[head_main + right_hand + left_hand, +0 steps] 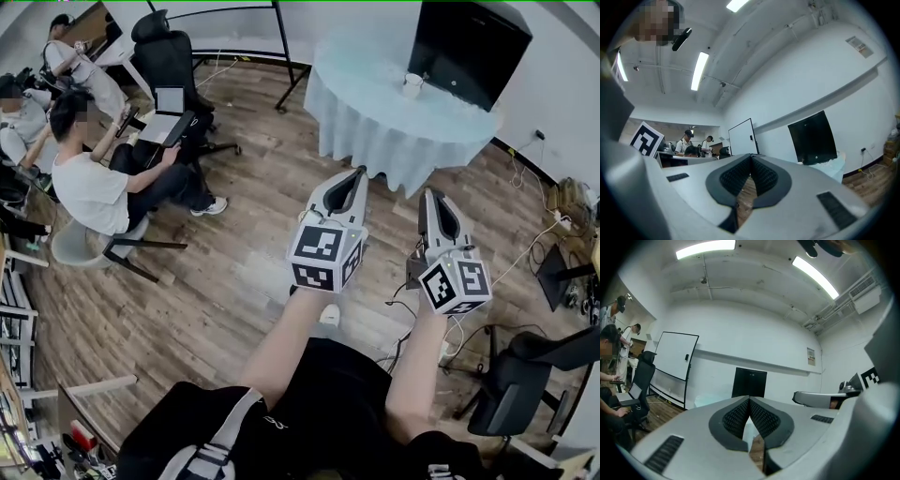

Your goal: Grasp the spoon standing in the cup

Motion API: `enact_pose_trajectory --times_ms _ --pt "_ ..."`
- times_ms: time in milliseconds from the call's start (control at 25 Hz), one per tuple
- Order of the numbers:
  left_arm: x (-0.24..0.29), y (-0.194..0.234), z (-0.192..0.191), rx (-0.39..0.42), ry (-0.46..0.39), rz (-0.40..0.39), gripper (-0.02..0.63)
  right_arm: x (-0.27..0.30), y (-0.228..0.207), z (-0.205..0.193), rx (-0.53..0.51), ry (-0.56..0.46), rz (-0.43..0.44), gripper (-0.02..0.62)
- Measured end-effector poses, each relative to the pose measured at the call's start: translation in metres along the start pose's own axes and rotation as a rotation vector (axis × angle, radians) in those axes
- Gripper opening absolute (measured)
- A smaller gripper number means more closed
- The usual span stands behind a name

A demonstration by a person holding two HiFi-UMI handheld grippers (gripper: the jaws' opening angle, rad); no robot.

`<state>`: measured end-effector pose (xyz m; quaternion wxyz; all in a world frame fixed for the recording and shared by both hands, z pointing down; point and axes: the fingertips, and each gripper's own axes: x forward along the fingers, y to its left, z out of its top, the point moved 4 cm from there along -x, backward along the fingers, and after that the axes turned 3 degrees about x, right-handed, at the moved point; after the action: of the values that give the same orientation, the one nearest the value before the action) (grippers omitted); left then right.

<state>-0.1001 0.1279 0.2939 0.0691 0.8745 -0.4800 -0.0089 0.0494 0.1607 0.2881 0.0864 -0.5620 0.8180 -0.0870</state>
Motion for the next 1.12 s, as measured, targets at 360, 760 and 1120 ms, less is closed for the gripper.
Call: enact_pose_trajectory --times_ms 360,760,1120 --pt "0.065 0.025 0.015 0.094 -0.07 0.006 0.014 0.047 -0.03 0.009 -0.07 0.017 -0.036 0.006" --pt "0.109 0.021 0.015 0.064 -0.065 -0.064 0.014 0.068 -0.056 0.021 -0.1 0.023 -0.08 0.006" --pt "0.163 0.03 0.002 0.047 -0.047 -0.043 0.014 0.109 -0.098 0.008 -0.079 0.065 -0.065 0.006"
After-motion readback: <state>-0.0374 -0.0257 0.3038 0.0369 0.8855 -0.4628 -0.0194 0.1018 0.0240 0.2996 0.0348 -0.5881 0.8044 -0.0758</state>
